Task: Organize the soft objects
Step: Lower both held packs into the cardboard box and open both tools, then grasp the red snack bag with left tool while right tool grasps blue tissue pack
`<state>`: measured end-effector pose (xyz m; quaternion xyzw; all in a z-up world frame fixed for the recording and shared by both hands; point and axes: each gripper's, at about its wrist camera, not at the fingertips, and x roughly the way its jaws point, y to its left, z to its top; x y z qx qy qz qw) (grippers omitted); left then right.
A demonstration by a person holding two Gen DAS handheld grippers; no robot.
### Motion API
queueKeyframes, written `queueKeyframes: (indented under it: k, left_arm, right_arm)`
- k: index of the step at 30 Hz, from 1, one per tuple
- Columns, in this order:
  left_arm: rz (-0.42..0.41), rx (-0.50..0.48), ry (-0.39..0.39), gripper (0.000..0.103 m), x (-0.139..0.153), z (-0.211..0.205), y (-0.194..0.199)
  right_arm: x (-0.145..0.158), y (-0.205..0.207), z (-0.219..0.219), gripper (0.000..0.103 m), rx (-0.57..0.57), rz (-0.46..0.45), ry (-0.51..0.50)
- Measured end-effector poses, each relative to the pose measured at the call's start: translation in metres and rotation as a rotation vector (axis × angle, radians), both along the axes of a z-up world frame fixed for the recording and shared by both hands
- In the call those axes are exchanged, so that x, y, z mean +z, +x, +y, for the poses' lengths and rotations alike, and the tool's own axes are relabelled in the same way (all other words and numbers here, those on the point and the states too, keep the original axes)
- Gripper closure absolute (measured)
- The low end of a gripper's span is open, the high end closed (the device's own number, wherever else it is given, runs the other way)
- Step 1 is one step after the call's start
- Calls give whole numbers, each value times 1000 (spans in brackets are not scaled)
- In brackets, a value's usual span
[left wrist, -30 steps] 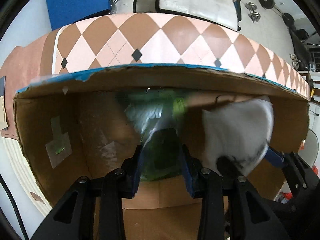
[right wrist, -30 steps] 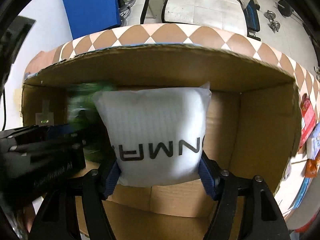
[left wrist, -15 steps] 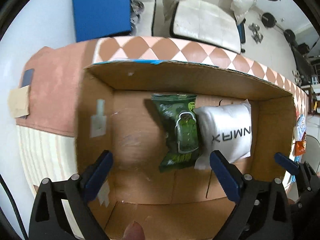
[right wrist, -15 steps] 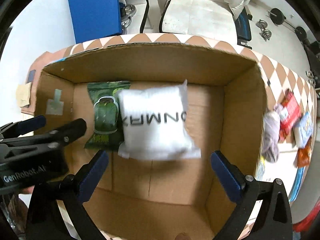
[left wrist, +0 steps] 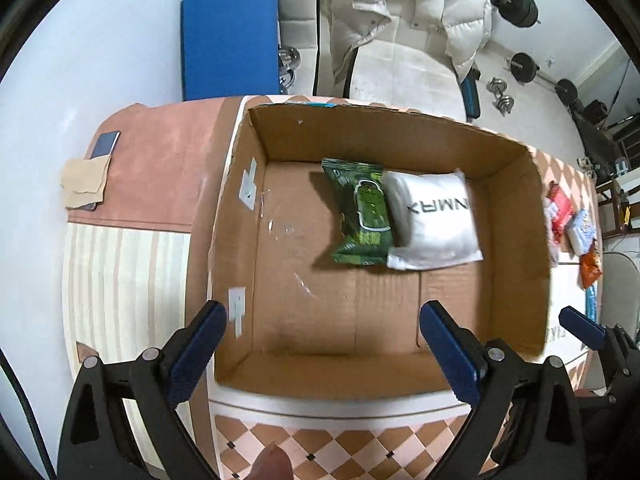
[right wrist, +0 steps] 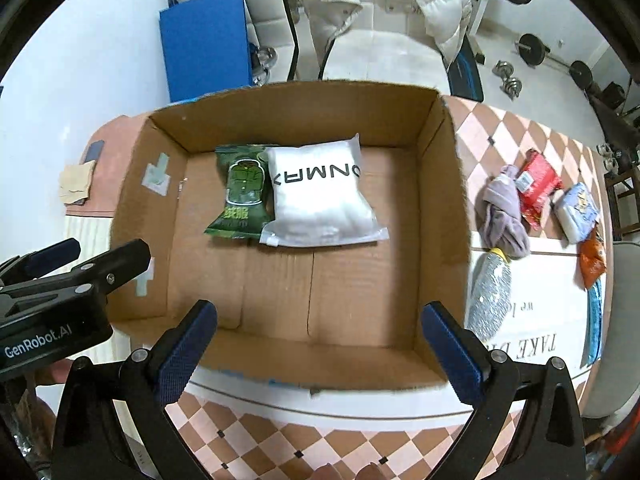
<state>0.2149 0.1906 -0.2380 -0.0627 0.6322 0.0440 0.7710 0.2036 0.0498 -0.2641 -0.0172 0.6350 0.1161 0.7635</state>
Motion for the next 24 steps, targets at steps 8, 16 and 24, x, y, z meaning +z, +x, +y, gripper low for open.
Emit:
queueKeyframes:
  k: [8, 16, 24]
  left_arm:
    - [-52, -38, -8, 4, 45, -48, -21]
    - [-102, -193, 55, 4, 79, -156, 27]
    - [-31, -452, 177, 4, 34, -287, 134]
  right_arm:
    - [38, -26, -40, 0, -20, -7, 127]
    - [57, 7, -173, 0, -236, 7, 175]
    - [-3, 104, -355, 0, -585, 118, 230]
